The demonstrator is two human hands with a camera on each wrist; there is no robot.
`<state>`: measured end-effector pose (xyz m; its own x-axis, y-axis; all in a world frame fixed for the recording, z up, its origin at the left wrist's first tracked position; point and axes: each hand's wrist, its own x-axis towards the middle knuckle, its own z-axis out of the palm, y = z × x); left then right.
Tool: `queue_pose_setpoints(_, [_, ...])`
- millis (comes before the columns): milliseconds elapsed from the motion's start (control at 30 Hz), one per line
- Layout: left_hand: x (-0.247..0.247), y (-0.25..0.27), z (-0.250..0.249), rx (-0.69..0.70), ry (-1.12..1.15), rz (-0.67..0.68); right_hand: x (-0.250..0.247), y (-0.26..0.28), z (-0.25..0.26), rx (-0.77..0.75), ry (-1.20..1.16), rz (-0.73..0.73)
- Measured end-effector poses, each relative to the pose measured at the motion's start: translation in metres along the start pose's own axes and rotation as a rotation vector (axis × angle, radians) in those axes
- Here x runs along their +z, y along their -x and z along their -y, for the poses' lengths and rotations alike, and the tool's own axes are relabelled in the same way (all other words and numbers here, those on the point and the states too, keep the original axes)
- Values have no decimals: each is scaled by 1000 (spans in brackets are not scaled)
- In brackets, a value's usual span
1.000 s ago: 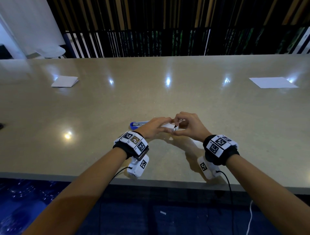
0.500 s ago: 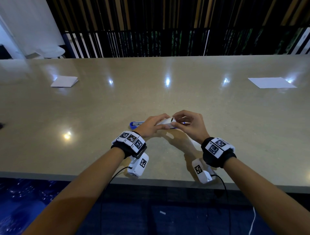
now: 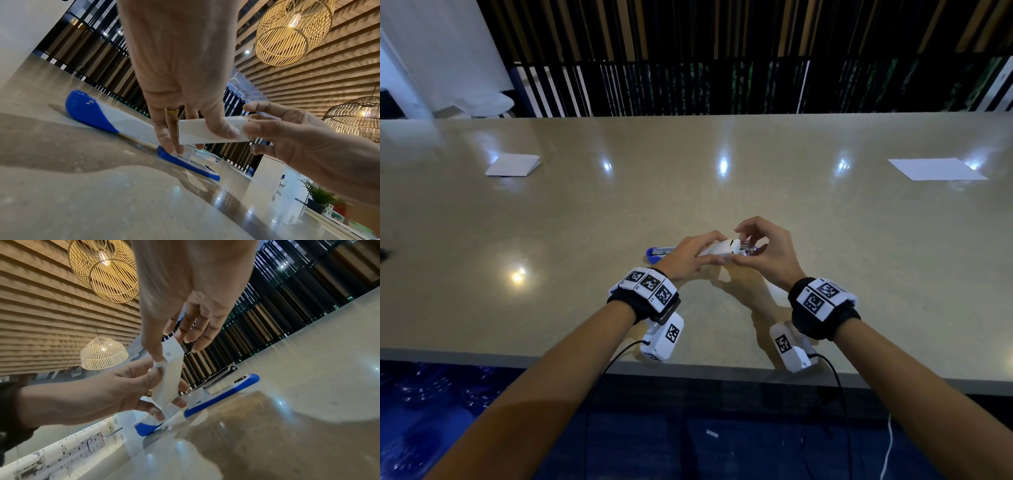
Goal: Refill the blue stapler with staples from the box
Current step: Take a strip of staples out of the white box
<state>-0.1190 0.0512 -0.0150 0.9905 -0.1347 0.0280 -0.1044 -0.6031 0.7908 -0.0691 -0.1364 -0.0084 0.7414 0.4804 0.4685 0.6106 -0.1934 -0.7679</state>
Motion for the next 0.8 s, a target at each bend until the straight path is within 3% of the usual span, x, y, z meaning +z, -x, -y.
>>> queue_pose_setpoints(133, [-1,1,-2,12,107,-35,-2,-1,-4,114,-195,70])
queue_pose_setpoints(233, [-5,1,1,39,122,-76,-3,1,-7,145,-180,87])
queue_pose_setpoints(667, [-7,4,2,31,175,-79,1,0,6,-7,24,126])
queue_pose_setpoints(800, [-8,6,0,31,172,-86,3,-2,8,-31,83,54])
